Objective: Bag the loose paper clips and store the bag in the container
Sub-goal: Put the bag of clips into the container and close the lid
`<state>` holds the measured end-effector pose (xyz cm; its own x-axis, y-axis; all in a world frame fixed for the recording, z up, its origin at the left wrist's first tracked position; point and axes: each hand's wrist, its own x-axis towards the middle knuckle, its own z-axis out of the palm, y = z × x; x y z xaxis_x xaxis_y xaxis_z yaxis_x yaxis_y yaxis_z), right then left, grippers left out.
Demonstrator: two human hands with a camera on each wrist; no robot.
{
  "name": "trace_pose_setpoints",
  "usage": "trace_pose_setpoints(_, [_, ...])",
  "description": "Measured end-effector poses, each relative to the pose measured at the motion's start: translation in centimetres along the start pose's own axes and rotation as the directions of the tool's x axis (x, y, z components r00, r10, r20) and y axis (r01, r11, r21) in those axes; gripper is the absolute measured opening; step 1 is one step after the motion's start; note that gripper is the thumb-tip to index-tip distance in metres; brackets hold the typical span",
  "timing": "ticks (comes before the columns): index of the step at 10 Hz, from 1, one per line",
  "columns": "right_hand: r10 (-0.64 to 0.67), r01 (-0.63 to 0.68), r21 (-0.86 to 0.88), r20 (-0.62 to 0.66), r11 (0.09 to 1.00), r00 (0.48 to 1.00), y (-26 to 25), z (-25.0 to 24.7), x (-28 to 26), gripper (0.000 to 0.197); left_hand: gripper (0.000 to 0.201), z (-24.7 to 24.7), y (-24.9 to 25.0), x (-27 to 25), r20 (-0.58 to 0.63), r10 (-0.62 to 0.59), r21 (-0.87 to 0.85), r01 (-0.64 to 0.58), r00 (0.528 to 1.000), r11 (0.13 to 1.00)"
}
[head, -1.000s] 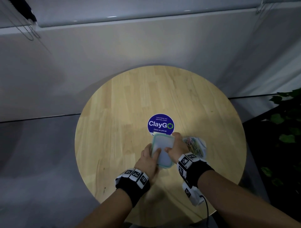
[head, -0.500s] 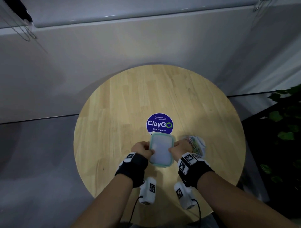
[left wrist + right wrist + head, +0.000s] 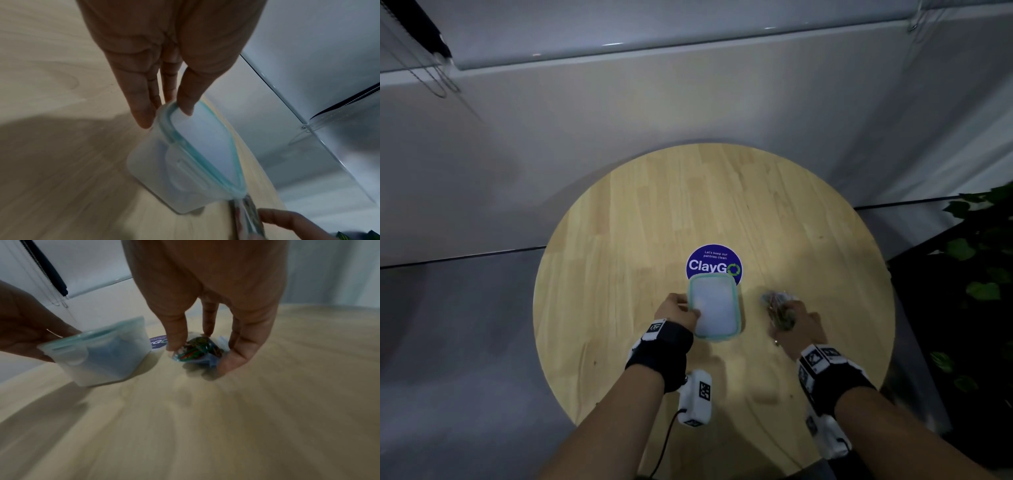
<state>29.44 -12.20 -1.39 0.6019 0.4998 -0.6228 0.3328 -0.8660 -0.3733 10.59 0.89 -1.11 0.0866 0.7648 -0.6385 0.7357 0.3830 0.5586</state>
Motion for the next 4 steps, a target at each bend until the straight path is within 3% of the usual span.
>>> trace_pose_setpoints(1, [-0.050,0.053,0.097,-0.033,0.994,0.998,-1.9,1.3,0.1,0.068,0.038,0.3,0.2,0.1,0.025,0.001,-0.008,-0.001,1.000,1.000])
trace_pose_setpoints(2, [-0.082,0.078,0.137,0.025,0.987,0.996,-3.7,1.3,-0.5,0.062,0.042,0.5,0.1,-0.2,0.047,-0.029,-0.036,0.031,0.998,0.999])
trace_pose_setpoints(3, [-0.127,0.127,0.176,-0.014,0.976,0.992,-4.1,0.2,-0.6,0.055,0.045,-0.3,-0.2,-0.4,0.017,-0.012,-0.038,0.013,1.000,0.999])
trace_pose_setpoints(4, [-0.223,0.239,0.260,-0.091,0.935,0.971,-4.0,-3.2,-2.1,0.040,0.038,-2.2,-2.2,-2.2,0.032,0.055,0.070,-0.057,0.998,0.996])
